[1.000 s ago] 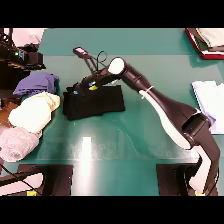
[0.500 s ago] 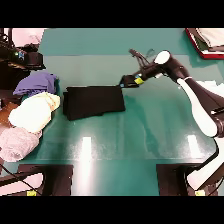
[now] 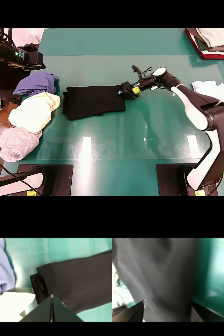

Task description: Fold the shirts.

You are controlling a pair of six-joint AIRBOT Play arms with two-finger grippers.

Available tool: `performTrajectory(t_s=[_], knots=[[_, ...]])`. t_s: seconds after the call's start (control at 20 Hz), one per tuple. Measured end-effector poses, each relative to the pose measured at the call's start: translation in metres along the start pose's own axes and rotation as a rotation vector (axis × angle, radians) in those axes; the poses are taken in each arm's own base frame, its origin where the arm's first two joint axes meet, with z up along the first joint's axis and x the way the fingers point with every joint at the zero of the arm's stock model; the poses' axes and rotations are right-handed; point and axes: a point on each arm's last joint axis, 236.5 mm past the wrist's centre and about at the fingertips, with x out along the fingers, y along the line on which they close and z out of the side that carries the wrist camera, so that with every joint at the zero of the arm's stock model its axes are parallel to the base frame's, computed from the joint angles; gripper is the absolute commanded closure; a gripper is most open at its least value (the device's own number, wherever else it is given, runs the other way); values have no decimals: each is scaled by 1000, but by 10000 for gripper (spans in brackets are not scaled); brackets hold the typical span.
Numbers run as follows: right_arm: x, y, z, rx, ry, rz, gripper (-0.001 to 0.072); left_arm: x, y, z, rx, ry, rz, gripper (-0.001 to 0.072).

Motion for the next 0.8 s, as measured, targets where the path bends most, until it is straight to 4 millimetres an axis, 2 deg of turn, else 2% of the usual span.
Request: performTrajectory(t_s=[0.05,0.15,0.2,0.25,0.4,0.55,0.7,0.8], knots=[[10,7,-1,-9,11,13,151,0,0,0,0,0,0,683],[27,15,-2,-40,22,15,432,0,0,0,0,1,-1,683],[32,21,-2,-63,28,21,635,0,0,0,0,2,0,683],[36,30,-2,-91,27,36,689,0,0,0,0,2,0,683],[36,40,3,-157,17,46,691,0,0,-1,0,2,-1,683],[3,47,20,-210,-44,27,691,0,0,-3,0,13,-2,683],[-67,33,45,-240,-150,-70,691,1,-1,-7,-1,31,-4,683],[-134,15,63,-232,-258,-150,691,1,-1,-10,-2,42,-5,683]])
